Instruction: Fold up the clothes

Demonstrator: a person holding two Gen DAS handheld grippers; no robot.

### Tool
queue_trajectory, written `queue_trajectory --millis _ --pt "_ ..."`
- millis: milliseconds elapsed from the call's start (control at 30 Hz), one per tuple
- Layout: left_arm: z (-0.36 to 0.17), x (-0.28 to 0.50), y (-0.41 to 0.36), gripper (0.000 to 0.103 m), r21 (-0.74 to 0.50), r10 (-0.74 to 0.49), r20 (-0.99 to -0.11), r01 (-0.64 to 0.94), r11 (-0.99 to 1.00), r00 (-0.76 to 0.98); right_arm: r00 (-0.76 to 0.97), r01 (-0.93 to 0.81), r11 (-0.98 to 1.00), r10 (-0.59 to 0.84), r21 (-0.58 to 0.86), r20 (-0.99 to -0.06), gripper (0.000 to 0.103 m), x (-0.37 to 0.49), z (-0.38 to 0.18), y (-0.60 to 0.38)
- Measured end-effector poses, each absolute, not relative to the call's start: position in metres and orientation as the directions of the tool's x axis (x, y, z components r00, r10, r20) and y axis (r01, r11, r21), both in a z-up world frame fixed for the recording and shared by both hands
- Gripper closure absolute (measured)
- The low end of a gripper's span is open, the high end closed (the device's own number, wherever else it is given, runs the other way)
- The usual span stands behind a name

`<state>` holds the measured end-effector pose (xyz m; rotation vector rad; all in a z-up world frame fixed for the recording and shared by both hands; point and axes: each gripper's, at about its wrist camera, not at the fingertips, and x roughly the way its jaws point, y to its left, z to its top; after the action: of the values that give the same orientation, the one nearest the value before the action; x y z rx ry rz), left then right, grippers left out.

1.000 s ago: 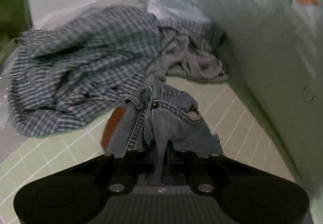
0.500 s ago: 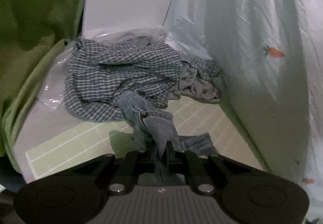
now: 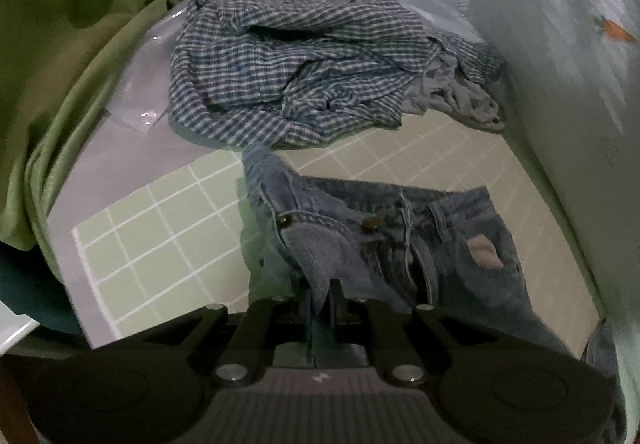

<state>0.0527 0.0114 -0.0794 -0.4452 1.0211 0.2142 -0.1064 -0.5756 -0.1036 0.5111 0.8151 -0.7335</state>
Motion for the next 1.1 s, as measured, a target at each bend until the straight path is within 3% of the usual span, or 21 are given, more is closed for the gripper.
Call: queue_trajectory --millis 500,567,633,733,900,1000,1067,1100 --pt "-0.089 0.187 -0.053 0.093 -0.252 -0.050 -0.846 -0.316 0.915 0.531 0.589 0.679 0.702 -0.349 0.213 -0.729 0.082 0.102 -0.124 -0.638" --pt "-0.078 0.190 -0.050 0.093 -0.273 -0.049 -0.824 -0.320 0.907 0.565 0.617 0.677 0.689 -0.337 0.261 -0.711 0.076 0.091 -0.118 -0.641" --pt "-0.072 0.186 -0.047 0.093 -0.272 -0.037 -0.812 -0.321 0.907 0.582 0.642 0.670 0.673 -0.312 0.315 -0.700 0.055 0.072 -0.116 -0.641" --pt "-0.074 0.177 -0.042 0.093 -0.276 -0.035 -0.821 -0.342 0.898 0.569 0.656 0.672 0.642 -0.284 0.369 -0.699 0.037 0.029 -0.119 -0.633" --pt "-0.080 0.157 -0.030 0.093 -0.275 -0.032 -0.837 -0.369 0.888 0.546 0.680 0.658 0.597 -0.208 0.460 -0.703 0.029 -0.020 -0.137 -0.613" --pt "-0.080 0.147 -0.023 0.093 -0.280 -0.037 -0.840 -0.375 0.884 0.541 0.673 0.649 0.611 -0.184 0.453 -0.717 0.029 -0.013 -0.146 -0.604" --pt "-0.077 0.142 -0.021 0.093 -0.288 -0.041 -0.839 -0.377 0.880 0.543 0.657 0.645 0.642 -0.188 0.414 -0.730 0.035 0.002 -0.148 -0.602" --pt "-0.076 0.139 -0.019 0.093 -0.298 -0.046 -0.838 -0.384 0.874 0.544 0.643 0.646 0.658 -0.195 0.387 -0.741 0.059 0.009 -0.148 -0.601"
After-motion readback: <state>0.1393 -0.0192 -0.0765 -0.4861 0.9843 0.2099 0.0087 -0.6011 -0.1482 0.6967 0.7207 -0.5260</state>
